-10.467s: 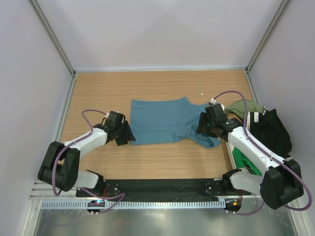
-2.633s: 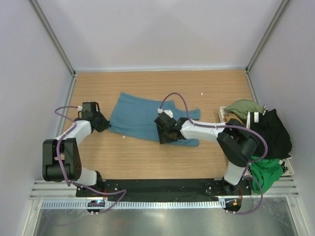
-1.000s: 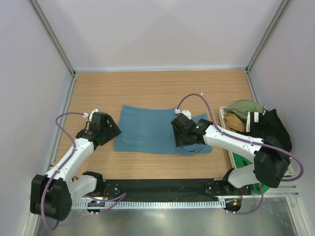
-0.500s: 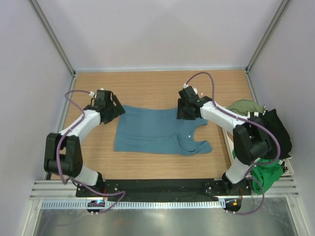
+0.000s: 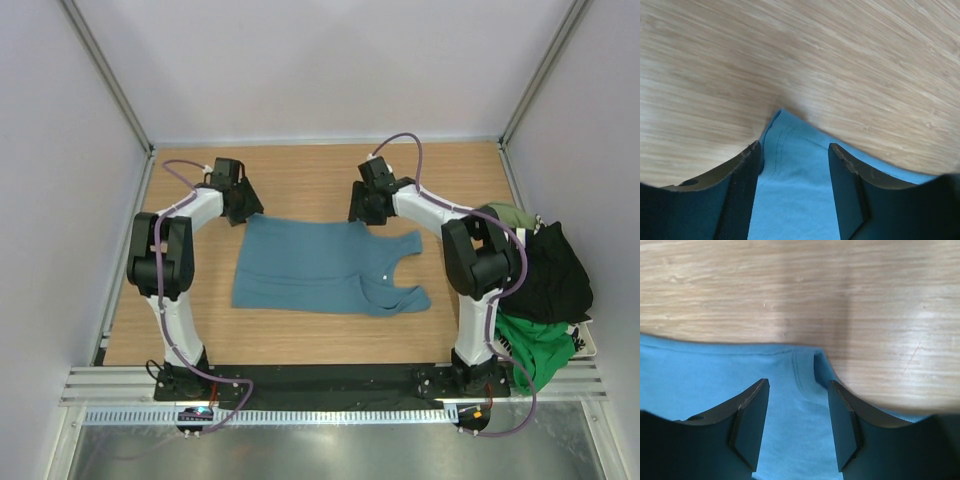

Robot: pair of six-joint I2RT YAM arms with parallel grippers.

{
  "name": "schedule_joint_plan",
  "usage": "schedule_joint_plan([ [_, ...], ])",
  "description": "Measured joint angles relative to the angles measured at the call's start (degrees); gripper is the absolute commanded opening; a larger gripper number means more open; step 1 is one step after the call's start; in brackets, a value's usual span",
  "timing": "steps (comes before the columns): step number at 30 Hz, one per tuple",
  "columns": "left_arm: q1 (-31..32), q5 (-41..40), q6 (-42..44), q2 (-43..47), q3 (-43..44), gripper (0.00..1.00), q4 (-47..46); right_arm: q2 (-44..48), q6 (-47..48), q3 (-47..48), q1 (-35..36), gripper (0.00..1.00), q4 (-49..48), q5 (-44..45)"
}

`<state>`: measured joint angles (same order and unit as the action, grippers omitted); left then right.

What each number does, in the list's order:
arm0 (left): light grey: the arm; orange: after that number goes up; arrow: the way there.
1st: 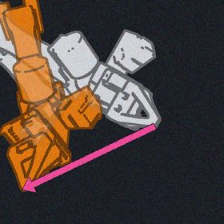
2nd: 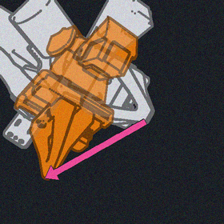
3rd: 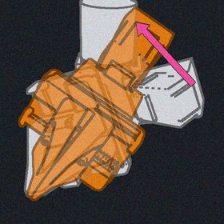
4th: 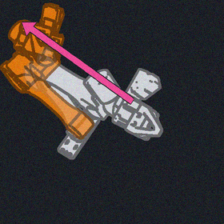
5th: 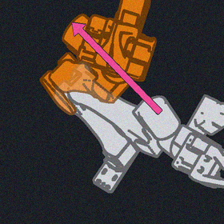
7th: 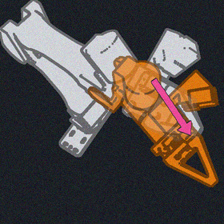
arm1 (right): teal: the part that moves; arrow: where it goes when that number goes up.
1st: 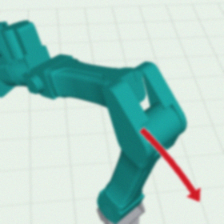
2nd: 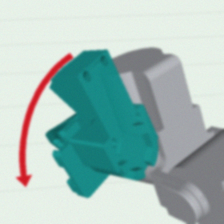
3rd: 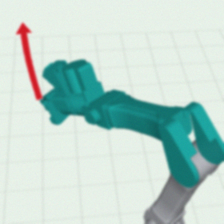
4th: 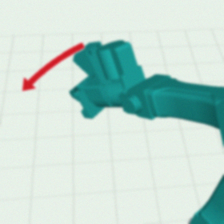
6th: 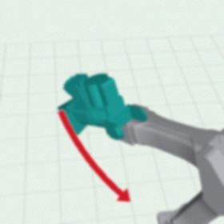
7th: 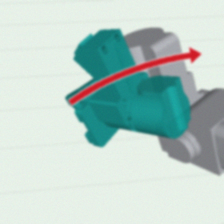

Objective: Fold and stack the tank tops
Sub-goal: Fold the tank top

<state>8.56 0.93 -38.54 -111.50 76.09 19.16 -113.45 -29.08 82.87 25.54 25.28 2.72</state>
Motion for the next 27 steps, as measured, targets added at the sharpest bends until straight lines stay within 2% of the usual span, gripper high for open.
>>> schedule_joint_plan([
  [2, 0.0, 0.3, 0.3, -1.6, 1.6, 0.46, 0.4, -1.0, -0.1, 1.0, -0.5, 0.51, -0.1, -0.5],
  [5, 0.0, 0.4, 0.4, -2.7, 3.1, 0.42, 0.8, -2.4, -0.2, 2.2, -1.1, 0.46, -0.5, -1.1],
  [9, -0.1, 0.3, 0.7, -2.9, 3.6, 0.41, 0.9, -3.8, -0.3, 3.1, -1.7, 0.46, -0.9, -2.9],
  [10, -0.1, 0.2, 0.8, -3.0, 3.7, 0.36, 1.0, -4.2, -0.4, 3.2, -1.8, 0.46, -1.0, -3.1],
  [13, -0.1, 0.2, 1.4, -4.0, 4.5, 0.31, 1.6, -5.9, -0.4, 4.1, -1.8, 0.43, -1.2, -4.0],
  [14, -0.1, 0.1, 1.5, -4.6, 5.1, 0.27, 1.7, -6.4, -0.4, 4.4, -1.8, 0.37, -1.3, -4.3],
  [16, -0.1, 0.1, 1.7, -5.8, 6.2, 0.20, 2.0, -7.2, -0.5, 4.8, -1.8, 0.31, -1.3, -4.8],
  [17, -0.1, 0.1, 1.7, -6.5, 6.7, 0.13, 2.2, -7.5, -0.6, 5.0, -1.8, 0.23, -1.3, -5.0],
  [19, -0.1, 0.1, 1.9, -7.0, 7.3, 0.05, 2.3, -7.8, -0.4, 5.4, -1.9, 0.17, -1.3, -5.5],
  [20, -0.1, 0.1, 1.9, -7.0, 7.4, 0.01, 2.3, -7.9, -0.3, 5.6, -1.9, 0.08, -1.2, -5.5],
  [21, -0.1, 0.1, 2.0, -7.0, 7.4, 0.00, 2.4, -8.0, -0.2, 5.8, -1.9, 0.04, -1.2, -5.5],
  [22, -0.1, -0.1, 2.1, -7.0, 7.4, 0.00, 2.4, -8.1, 0.0, 6.2, -1.9, 0.02, -1.2, -5.5],
  [27, -0.1, -0.9, 2.9, -7.0, 7.7, 0.00, 3.0, -8.2, 0.5, 7.8, -1.9, 0.01, -0.6, -5.5],
])
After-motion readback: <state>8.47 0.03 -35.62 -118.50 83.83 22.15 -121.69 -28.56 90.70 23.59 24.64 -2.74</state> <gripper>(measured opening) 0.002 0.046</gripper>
